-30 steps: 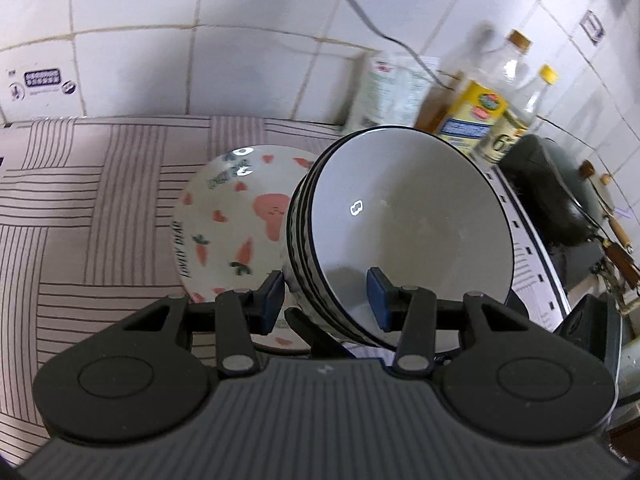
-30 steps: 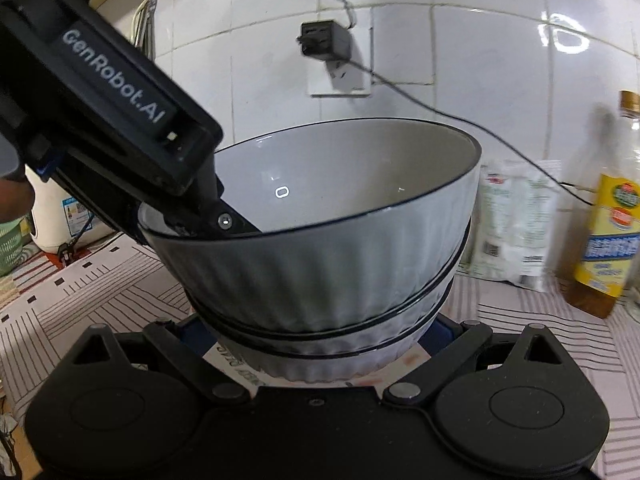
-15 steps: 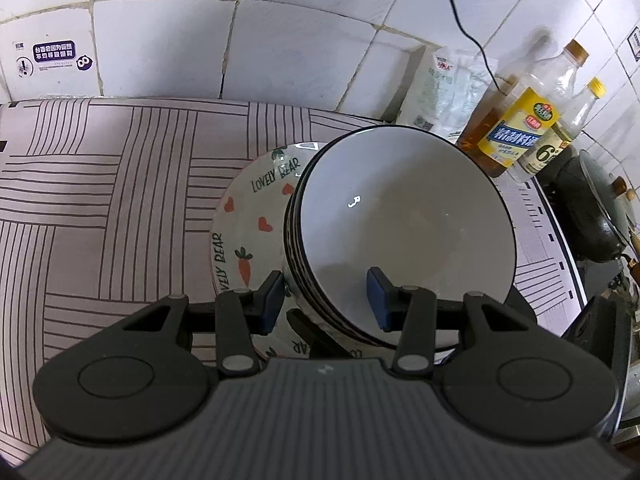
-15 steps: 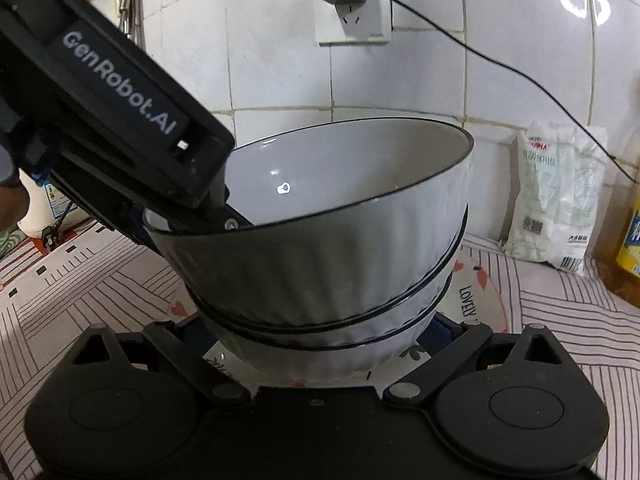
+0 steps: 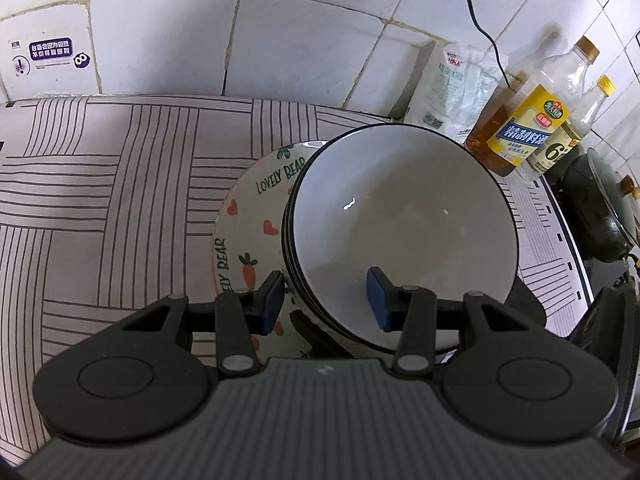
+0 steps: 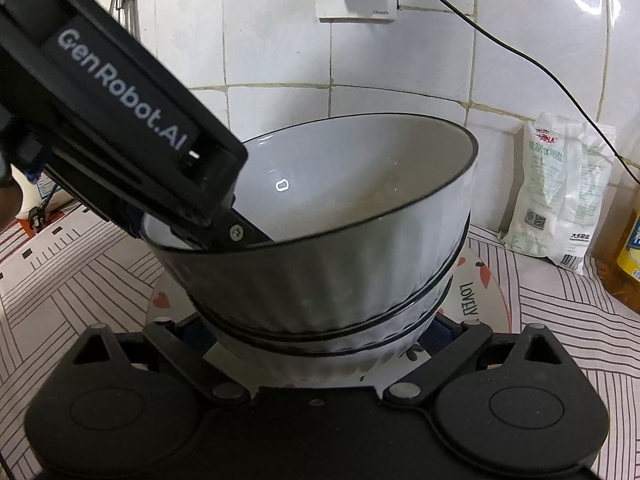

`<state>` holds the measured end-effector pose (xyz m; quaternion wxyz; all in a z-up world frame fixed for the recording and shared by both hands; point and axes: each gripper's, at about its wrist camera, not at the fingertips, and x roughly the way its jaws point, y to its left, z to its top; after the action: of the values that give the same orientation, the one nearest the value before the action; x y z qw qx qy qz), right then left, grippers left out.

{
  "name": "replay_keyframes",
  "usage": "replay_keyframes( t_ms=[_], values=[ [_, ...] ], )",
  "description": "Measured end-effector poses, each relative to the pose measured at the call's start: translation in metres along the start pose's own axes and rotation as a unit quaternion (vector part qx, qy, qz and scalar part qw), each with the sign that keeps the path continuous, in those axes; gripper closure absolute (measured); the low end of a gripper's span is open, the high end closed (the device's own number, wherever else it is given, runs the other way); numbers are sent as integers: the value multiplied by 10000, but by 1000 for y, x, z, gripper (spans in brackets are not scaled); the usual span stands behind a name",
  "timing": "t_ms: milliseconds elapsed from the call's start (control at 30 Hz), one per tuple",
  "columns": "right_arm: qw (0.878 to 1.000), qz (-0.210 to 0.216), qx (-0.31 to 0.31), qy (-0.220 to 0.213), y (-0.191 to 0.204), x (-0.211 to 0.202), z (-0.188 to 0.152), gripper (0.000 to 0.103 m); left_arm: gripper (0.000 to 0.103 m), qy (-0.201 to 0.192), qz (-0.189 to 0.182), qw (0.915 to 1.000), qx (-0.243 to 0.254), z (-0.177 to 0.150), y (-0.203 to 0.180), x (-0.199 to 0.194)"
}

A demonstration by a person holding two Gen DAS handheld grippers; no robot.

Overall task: Organize plates and bowls
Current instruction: 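Carry the three-bowl stack over and lower it onto the bunny plate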

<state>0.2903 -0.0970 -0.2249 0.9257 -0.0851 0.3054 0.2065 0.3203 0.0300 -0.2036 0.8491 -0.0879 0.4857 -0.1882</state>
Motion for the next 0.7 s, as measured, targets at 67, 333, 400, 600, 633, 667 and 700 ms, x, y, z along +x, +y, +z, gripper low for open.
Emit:
replay_keyframes(
  t_ms=[67, 333, 400, 600, 633, 667, 700],
  values=[
    [10000, -13, 3, -27, 2, -1, -1, 3, 60, -18, -12, 10000, -3, 0, 0, 0],
    [9999, -101, 74, -23, 10, -3, -5, 3, 60, -130, 10, 9999, 21, -2, 0, -1],
    [10000, -54, 66, 46, 11, -2, -3, 2, 60, -129, 21, 9999, 30, -2, -1, -1],
    [9996, -188, -138, 158, 18, -8, 1, 2, 60, -209, 72, 9998, 22, -3, -2, -3],
    [9995, -205, -179, 170, 21, -12, -1, 2, 60, -239, 90, 9997, 21, -3, -3, -4],
    [9994, -226, -199, 184, 24, -16, -2, 2, 58, -278, 146, 9995, 44, -3, -4, -5],
    [9993, -240, -200, 187, 27, -20, -3, 2, 56, -343, 213, 9992, 80, -4, -5, -8]
  ],
)
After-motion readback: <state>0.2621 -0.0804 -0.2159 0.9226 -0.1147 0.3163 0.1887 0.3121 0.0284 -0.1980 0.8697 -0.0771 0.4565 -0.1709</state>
